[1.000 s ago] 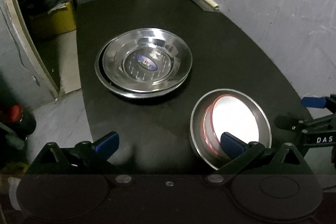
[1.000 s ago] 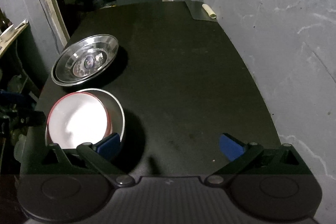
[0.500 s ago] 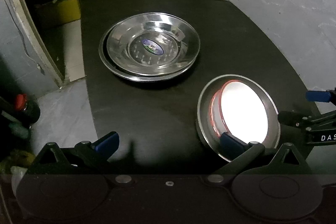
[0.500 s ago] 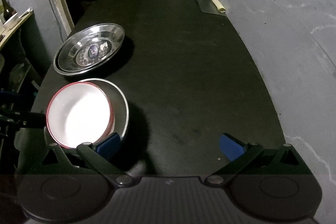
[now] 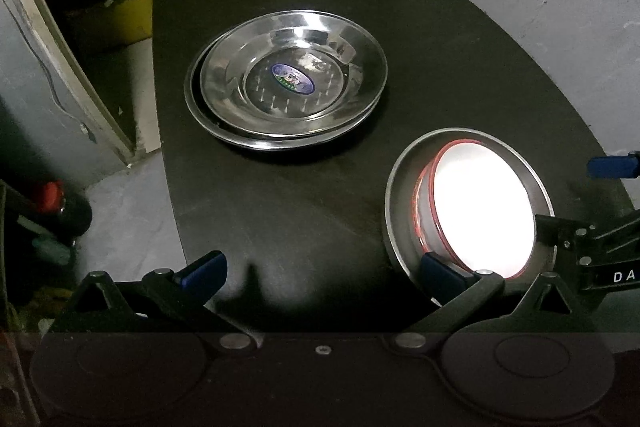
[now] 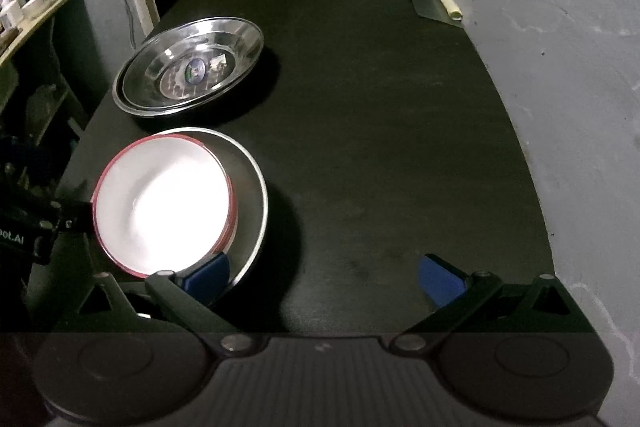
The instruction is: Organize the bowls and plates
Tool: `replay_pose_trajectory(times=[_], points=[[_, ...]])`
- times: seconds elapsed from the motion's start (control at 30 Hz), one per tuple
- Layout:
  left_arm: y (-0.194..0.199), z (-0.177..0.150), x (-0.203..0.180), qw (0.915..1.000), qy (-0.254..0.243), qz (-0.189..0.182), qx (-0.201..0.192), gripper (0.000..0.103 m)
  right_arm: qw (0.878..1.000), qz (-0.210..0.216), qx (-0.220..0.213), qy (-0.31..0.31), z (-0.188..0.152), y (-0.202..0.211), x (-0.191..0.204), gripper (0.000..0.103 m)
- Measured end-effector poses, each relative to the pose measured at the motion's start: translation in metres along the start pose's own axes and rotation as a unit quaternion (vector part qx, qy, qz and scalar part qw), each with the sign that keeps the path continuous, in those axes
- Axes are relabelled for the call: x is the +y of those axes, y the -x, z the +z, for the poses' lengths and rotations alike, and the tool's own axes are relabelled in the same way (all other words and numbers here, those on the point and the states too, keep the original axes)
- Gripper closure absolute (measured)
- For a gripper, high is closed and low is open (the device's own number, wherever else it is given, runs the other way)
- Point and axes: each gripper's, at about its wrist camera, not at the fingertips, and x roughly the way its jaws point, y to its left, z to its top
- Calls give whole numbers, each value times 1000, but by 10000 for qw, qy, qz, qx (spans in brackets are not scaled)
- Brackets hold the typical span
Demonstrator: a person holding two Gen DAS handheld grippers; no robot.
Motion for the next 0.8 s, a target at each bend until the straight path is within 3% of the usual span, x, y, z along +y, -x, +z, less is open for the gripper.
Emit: replay_pose_trajectory(times=[0.3,0.5,0.67,0.8], points=[[1,0,0,10000,2,-5,-31,1,10000,-13,34,-50,2,-4,-3,0],[2,1,-2,10000,-46,13,-38,1,9990,-289,-50,326,3,-1,7,0],[1,2,-2,10000,-16,1,-26,1,9996,-207,-12,211,5,-2,3,1],[0,2,-1,10000,-29,11,-22,1,9997,-99,-13,222,5,-1,3,8]])
